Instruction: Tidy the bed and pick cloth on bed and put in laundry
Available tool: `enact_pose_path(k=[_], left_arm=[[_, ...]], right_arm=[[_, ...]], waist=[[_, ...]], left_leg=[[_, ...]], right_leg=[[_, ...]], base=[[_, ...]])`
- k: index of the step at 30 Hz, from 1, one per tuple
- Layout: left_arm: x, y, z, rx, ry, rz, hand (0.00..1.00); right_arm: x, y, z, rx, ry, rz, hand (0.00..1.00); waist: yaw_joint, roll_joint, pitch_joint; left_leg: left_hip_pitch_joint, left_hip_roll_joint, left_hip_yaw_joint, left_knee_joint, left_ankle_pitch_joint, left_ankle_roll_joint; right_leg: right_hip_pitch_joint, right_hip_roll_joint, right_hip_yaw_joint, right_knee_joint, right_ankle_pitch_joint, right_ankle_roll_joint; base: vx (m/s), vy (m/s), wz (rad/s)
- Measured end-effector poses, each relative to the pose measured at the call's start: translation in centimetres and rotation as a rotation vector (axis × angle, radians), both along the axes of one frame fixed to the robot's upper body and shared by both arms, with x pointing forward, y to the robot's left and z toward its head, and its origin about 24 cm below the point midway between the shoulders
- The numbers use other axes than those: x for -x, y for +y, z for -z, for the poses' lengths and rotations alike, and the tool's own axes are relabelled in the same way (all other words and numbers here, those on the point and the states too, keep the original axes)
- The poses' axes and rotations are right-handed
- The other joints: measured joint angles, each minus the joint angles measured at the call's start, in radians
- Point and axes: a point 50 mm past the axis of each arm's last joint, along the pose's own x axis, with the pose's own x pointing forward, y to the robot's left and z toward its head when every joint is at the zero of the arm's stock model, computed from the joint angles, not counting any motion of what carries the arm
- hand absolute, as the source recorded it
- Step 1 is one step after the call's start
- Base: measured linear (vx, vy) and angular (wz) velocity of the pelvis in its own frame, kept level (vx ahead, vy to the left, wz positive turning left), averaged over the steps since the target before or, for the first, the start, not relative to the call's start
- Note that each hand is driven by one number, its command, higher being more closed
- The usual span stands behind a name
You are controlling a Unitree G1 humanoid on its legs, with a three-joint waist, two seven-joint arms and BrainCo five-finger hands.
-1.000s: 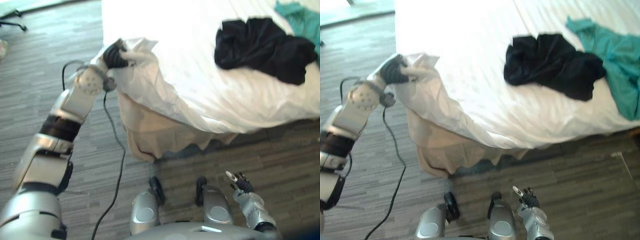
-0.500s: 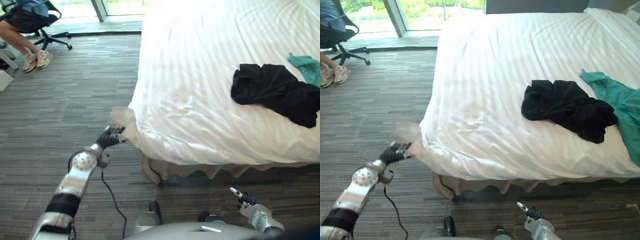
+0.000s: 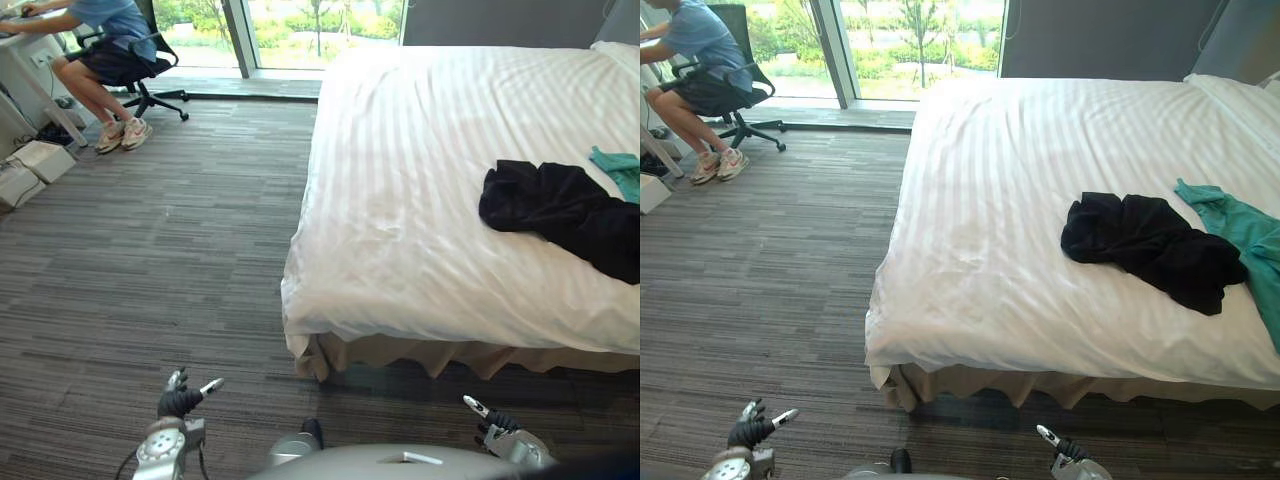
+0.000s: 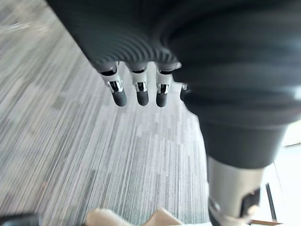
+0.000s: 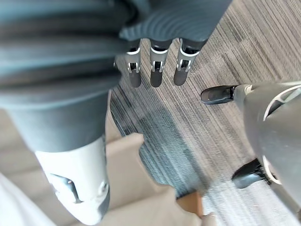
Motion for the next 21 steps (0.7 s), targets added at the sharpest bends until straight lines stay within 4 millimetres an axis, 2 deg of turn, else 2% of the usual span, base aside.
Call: enact_pose_path(k=[5, 9, 12, 15, 20, 21], left_arm=[[1.0, -3.3, 1.2, 0.134, -0.027, -0.034, 0.00], [1.2, -3.8, 1.4, 0.157, -0.033, -0.050, 0.00], [0.5, -4.2, 1.5, 0.154, -0.038, -0.021, 0.00], [0.5, -5.1, 1.9, 0.173, -0.016, -0.005, 0.00], [0.1, -6.2, 2.1, 0.176, 0.019, 0.091, 0.00], [0.3, -6.3, 2.1, 0.166, 0.033, 0.118, 0.00]], right_arm=[[-0.7, -1.2, -0.6, 0.122, -0.019, 0.127, 0.00], [-1.3, -2.1, -1.2, 0.220, -0.042, 0.212, 0.00], [-1.6, -3.0, -1.9, 0.348, -0.054, 0.258, 0.00], [-2.7, -3.5, -3.1, 0.465, -0.142, 0.266, 0.00], [-6.8, -4.0, -7.1, 0.671, -0.440, 0.153, 0.00], [-10.2, -3.8, -10.6, 0.717, -0.680, 0.065, 0.00]], waist=[[0.000, -0.003, 0.000], [-0.002, -0.003, -0.001], [-0.007, -0.001, -0.001], [-0.009, -0.002, 0.000], [-0.022, -0.002, 0.000], [-0.035, 0.001, 0.002]], left_leg=[[0.016, 0.000, 0.030, 0.000, -0.005, 0.004], [0.035, 0.000, 0.050, 0.000, -0.018, -0.003], [0.034, 0.000, 0.054, 0.000, -0.020, -0.007], [0.036, 0.001, 0.064, 0.000, -0.023, -0.011], [0.049, 0.003, 0.081, 0.001, -0.029, -0.015], [0.047, 0.002, 0.079, 0.001, -0.031, -0.013]], right_leg=[[0.003, 0.000, 0.026, -0.004, 0.009, 0.008], [0.013, 0.004, 0.034, -0.009, 0.007, 0.005], [0.014, 0.005, 0.035, -0.018, 0.008, 0.005], [0.014, 0.007, 0.042, -0.022, 0.008, 0.005], [0.012, 0.008, 0.065, -0.022, 0.008, 0.005], [0.005, 0.007, 0.070, -0.021, 0.009, 0.006]], base=[[0.06, 0.015, -0.15], [0.06, 0.004, -0.18], [0.05, -0.005, -0.03], [0.04, -0.004, -0.09], [0.01, -0.001, -0.14], [-0.01, 0.008, -0.12]])
